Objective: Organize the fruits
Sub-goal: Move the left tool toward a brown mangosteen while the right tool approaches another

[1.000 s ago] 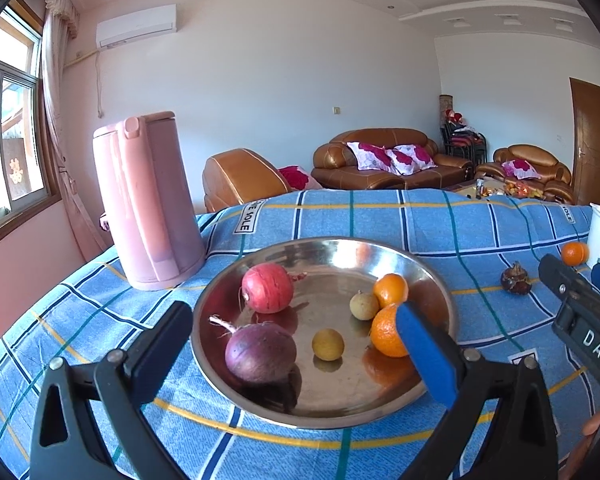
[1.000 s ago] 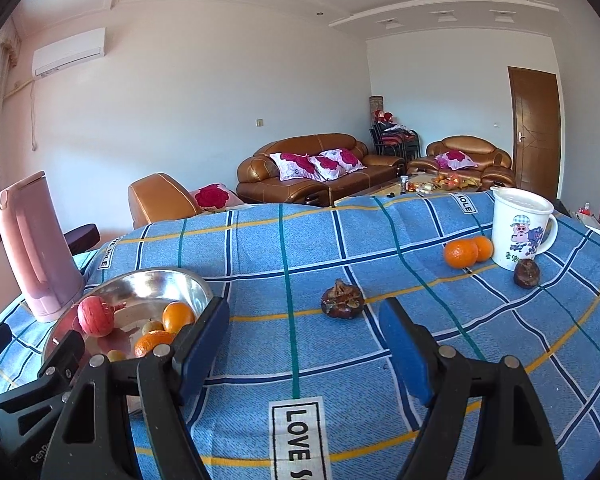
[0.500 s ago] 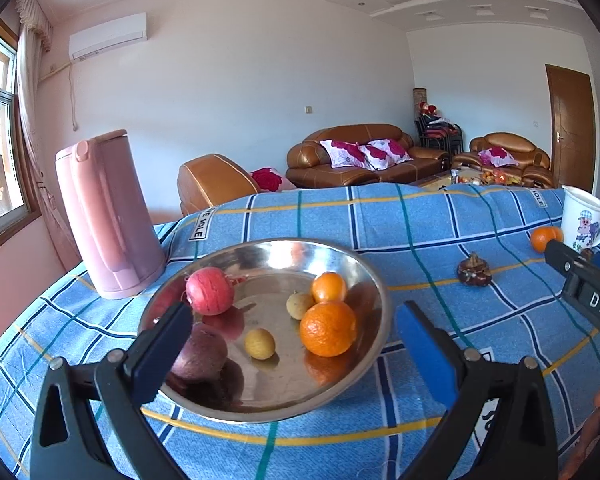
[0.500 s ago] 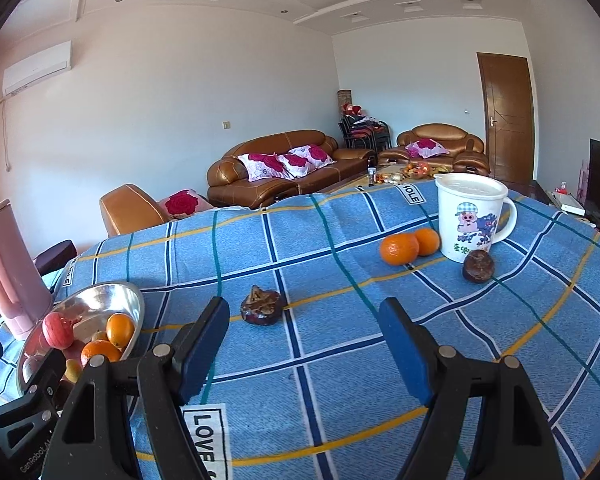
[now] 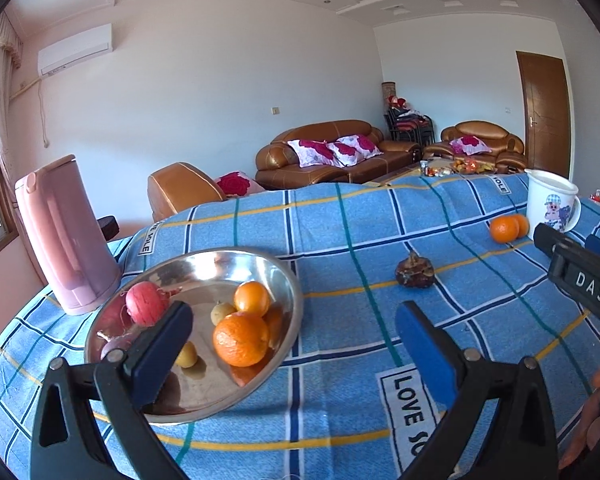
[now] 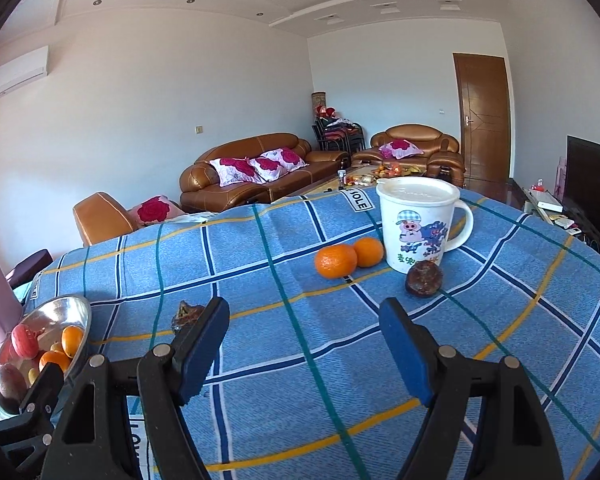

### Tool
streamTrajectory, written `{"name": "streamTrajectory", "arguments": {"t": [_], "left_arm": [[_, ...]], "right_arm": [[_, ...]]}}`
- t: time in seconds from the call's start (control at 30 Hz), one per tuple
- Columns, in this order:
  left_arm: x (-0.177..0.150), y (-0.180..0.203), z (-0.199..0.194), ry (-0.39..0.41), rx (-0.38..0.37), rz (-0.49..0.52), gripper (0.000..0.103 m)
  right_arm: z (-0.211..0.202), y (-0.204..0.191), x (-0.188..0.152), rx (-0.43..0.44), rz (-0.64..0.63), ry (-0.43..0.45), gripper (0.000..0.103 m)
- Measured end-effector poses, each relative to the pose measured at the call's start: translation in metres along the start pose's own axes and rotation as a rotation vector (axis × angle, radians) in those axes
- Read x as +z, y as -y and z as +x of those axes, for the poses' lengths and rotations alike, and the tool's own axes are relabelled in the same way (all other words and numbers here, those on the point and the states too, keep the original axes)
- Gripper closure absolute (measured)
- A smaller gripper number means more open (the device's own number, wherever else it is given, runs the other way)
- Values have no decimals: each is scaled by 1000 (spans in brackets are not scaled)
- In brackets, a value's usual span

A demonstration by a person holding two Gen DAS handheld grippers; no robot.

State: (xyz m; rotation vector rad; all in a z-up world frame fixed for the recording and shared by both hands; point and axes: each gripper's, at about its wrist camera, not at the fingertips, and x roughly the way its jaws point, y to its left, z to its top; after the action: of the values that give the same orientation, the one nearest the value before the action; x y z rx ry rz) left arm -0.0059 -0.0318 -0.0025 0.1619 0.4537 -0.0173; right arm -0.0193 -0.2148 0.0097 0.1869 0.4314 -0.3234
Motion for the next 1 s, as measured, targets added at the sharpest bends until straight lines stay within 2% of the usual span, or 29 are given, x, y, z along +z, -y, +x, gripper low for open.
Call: {"name": "streamTrajectory", "arguments": {"t": [0.4, 0.7, 0.83, 1.0], "left_arm": [[7, 33, 11, -41, -70, 15, 0], [19, 58, 43, -118, -114, 28, 0], [29, 67, 68, -170, -144, 18, 0], [39, 78, 97, -234, -162, -3, 2]], "right_arm": [[14, 43, 12, -70, 1, -13, 24], [34, 118, 19, -141, 157, -82, 25], [43, 140, 18, -132, 222, -128, 25], [61, 144, 18, -84, 232, -201, 25]]}}
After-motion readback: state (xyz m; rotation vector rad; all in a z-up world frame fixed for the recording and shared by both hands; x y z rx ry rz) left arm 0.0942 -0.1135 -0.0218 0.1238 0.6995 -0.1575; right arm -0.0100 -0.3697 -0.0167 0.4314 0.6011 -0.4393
